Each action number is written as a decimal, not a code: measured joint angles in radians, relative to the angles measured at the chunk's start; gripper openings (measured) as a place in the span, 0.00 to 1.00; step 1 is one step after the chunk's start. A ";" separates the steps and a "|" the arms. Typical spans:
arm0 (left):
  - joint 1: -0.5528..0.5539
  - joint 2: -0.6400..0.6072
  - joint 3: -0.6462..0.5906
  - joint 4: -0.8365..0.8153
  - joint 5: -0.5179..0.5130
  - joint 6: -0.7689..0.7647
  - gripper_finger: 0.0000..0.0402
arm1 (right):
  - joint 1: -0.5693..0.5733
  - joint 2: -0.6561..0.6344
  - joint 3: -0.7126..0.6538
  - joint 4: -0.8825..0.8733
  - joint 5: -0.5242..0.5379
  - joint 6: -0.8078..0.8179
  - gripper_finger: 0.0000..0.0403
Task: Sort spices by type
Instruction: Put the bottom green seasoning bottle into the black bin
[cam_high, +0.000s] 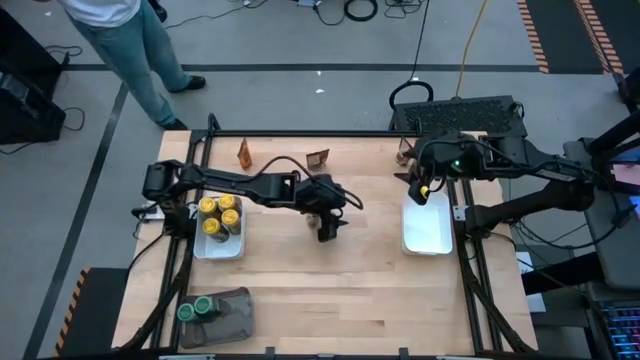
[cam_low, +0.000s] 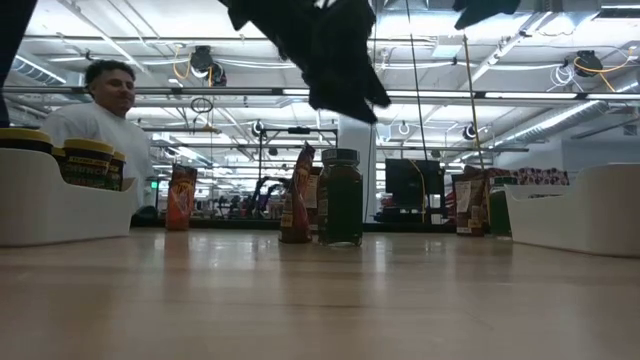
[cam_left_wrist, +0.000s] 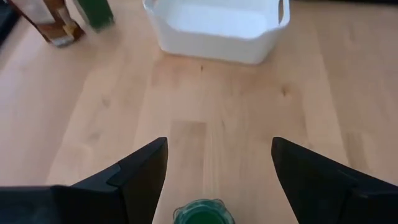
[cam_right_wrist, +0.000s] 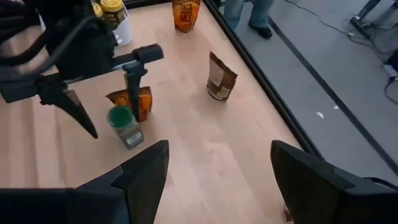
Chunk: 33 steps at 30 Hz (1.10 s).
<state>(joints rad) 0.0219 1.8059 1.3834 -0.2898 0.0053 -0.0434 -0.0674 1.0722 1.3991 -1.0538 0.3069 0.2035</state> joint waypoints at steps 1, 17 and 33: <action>0.000 0.009 0.000 -0.002 0.001 0.000 0.72 | -0.010 -0.001 0.000 0.000 -0.003 -0.019 0.66; -0.001 0.031 0.000 -0.198 0.001 0.031 0.72 | -0.110 0.003 0.000 0.050 -0.100 -0.072 0.66; -0.002 0.062 -0.002 -0.178 -0.028 0.032 0.72 | -0.111 0.023 0.000 0.085 -0.100 -0.066 0.66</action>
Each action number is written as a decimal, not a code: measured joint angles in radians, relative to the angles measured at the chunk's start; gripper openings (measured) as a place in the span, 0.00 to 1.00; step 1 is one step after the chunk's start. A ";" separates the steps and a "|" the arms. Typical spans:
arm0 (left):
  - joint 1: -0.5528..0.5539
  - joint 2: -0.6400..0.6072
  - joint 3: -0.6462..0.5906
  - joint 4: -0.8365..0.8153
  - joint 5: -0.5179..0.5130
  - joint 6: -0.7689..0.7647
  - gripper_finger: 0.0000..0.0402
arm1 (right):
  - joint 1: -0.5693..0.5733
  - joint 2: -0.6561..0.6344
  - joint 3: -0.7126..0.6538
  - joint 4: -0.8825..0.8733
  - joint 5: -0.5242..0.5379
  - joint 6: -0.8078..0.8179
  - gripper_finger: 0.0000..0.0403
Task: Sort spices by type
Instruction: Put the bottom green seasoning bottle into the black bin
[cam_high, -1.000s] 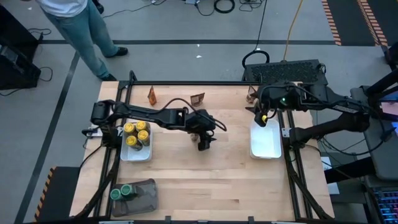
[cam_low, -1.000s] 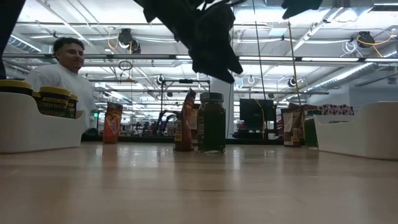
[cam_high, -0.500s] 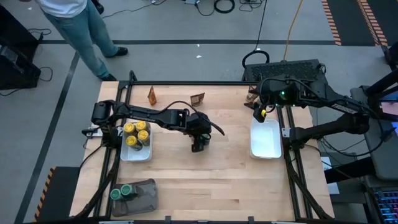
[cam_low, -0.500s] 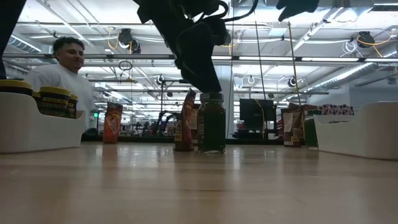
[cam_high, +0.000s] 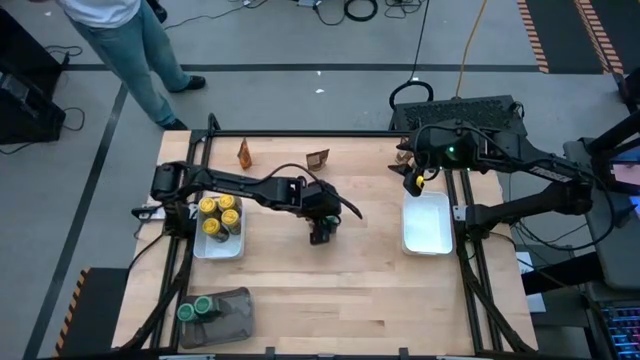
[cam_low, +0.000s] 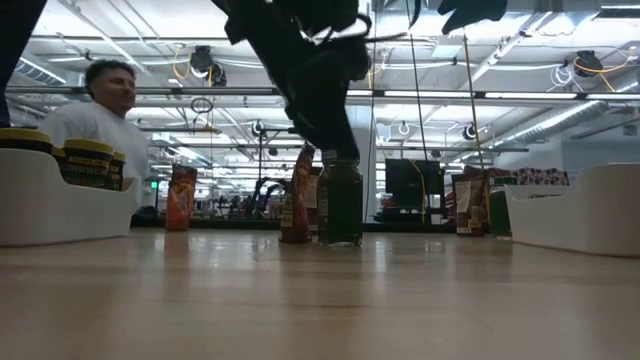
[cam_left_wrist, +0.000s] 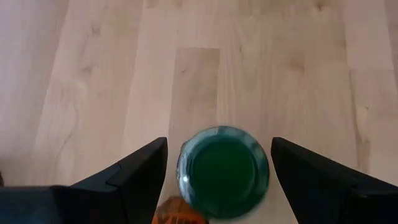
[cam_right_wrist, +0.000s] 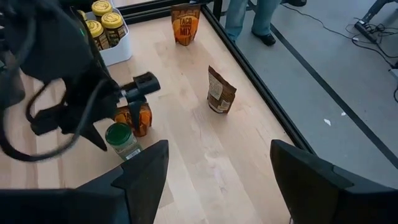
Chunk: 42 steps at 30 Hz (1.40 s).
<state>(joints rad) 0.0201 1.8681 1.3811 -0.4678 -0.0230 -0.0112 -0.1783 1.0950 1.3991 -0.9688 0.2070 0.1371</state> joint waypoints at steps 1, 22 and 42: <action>0.000 0.004 0.000 -0.011 0.000 0.000 0.72 | 0.000 0.000 0.000 0.000 0.000 0.001 0.66; 0.000 0.022 -0.001 0.011 0.000 -0.002 0.72 | 0.000 -0.001 0.000 -0.002 0.001 -0.002 0.66; 0.000 0.020 -0.001 0.006 0.000 -0.003 0.53 | 0.000 -0.001 0.000 -0.002 0.001 -0.019 0.66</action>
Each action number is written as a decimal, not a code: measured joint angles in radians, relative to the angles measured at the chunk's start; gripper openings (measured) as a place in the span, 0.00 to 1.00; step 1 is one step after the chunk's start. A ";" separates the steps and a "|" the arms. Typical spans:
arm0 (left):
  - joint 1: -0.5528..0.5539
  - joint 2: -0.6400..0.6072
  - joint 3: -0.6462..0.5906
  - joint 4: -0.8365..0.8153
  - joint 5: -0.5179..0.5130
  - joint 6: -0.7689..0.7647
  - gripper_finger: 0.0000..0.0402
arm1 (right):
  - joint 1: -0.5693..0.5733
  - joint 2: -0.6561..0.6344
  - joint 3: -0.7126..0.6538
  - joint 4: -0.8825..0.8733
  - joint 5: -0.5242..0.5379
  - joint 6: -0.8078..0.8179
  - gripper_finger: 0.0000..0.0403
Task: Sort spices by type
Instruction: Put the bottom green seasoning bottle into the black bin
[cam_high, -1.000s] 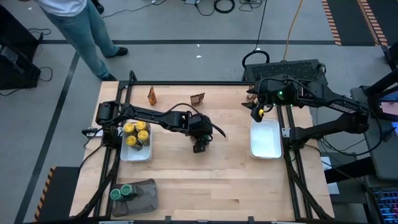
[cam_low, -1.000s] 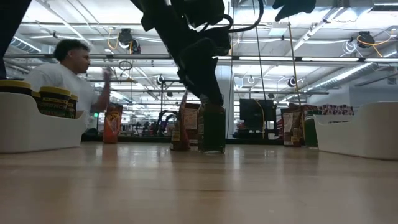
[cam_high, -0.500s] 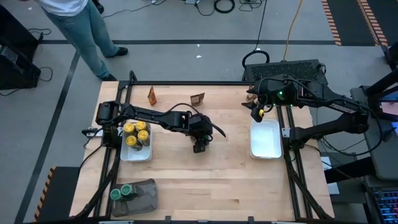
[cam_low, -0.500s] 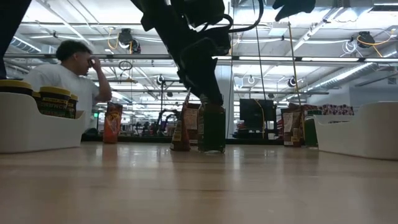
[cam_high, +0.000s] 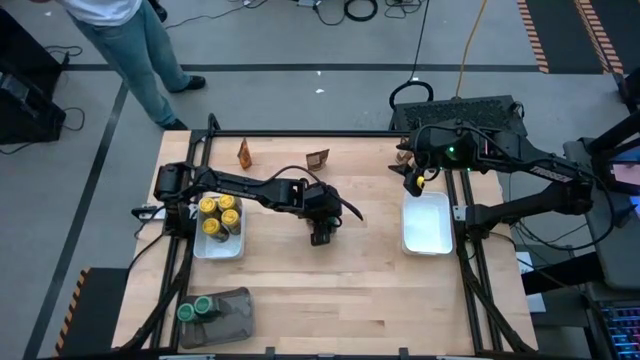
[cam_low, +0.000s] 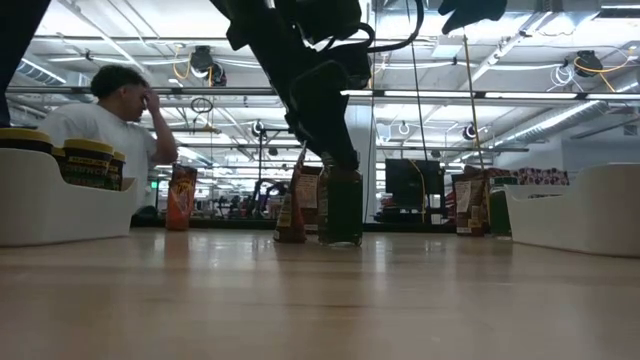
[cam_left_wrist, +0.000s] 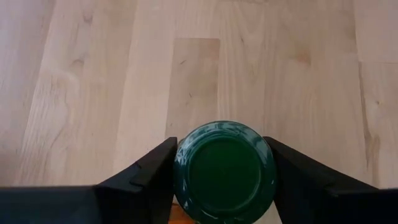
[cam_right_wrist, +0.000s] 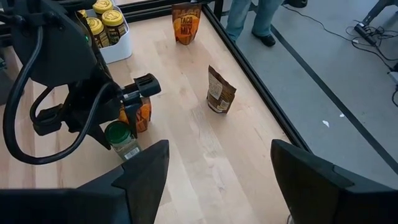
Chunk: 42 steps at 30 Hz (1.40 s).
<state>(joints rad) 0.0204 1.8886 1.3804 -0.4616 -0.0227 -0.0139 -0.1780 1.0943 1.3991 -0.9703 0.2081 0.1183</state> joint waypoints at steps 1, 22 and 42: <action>0.000 -0.001 0.000 0.002 0.000 0.000 0.53 | 0.000 0.000 0.000 0.000 0.000 -0.002 0.66; -0.050 -0.151 0.375 -0.286 0.026 -0.006 0.53 | 0.001 0.001 0.000 -0.016 -0.006 -0.024 0.66; -0.619 -0.395 0.376 -0.773 -0.237 -0.495 0.53 | 0.164 0.097 0.000 0.142 -0.002 0.329 0.66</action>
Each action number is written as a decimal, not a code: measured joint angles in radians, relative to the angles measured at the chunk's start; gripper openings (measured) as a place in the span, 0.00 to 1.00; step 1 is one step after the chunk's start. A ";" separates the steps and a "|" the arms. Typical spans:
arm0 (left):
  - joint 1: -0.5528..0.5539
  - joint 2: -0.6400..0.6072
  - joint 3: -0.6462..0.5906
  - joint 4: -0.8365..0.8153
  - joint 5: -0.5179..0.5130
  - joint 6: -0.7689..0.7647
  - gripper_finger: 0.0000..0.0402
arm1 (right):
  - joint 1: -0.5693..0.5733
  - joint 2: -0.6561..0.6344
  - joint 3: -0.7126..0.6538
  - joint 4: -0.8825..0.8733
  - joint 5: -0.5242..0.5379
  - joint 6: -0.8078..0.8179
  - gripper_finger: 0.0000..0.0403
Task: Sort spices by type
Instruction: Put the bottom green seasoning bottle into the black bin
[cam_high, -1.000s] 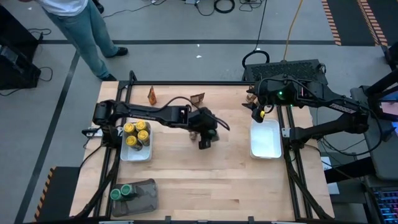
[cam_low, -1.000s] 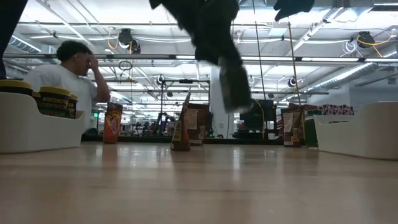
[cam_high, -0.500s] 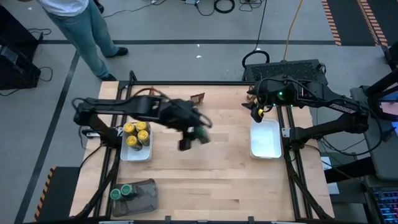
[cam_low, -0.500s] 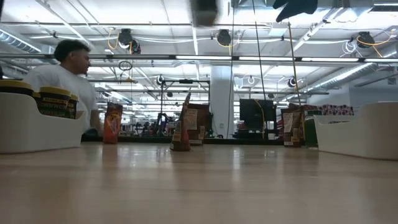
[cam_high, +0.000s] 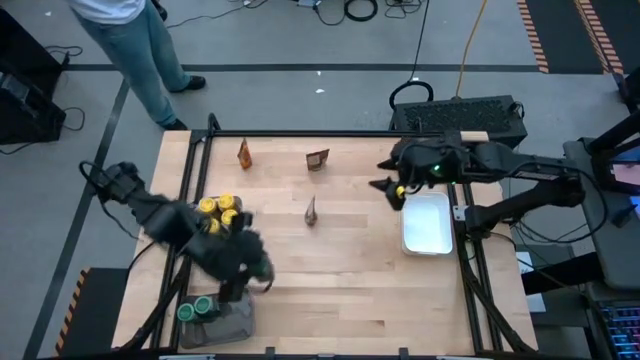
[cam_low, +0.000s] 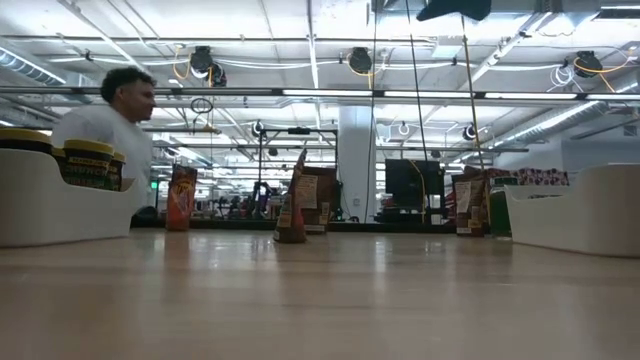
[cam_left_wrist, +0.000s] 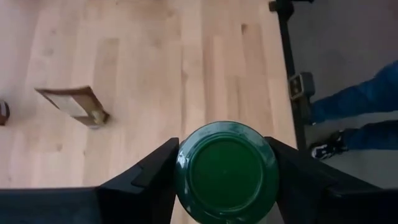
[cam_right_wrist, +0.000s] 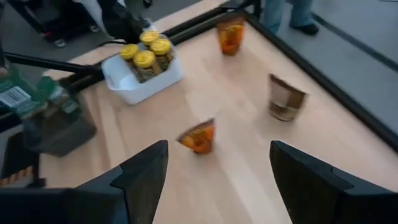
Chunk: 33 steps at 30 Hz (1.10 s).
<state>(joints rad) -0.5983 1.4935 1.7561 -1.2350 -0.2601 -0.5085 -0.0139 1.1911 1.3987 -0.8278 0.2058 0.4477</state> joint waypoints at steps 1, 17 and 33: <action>-0.032 0.003 0.000 -0.010 -0.024 -0.031 0.53 | 0.016 0.016 0.000 0.015 0.000 0.010 0.66; -0.394 0.029 -0.215 -0.046 -0.192 -0.519 0.53 | 0.190 0.244 0.000 0.244 -0.002 0.065 0.66; -0.451 0.029 -0.540 0.190 -0.164 -0.611 0.53 | 0.232 0.258 0.000 0.276 -0.002 0.098 0.66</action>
<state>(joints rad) -1.0496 1.5227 1.2162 -1.0454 -0.4242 -1.1198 0.2180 1.4494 1.3987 -0.5522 0.2035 0.5461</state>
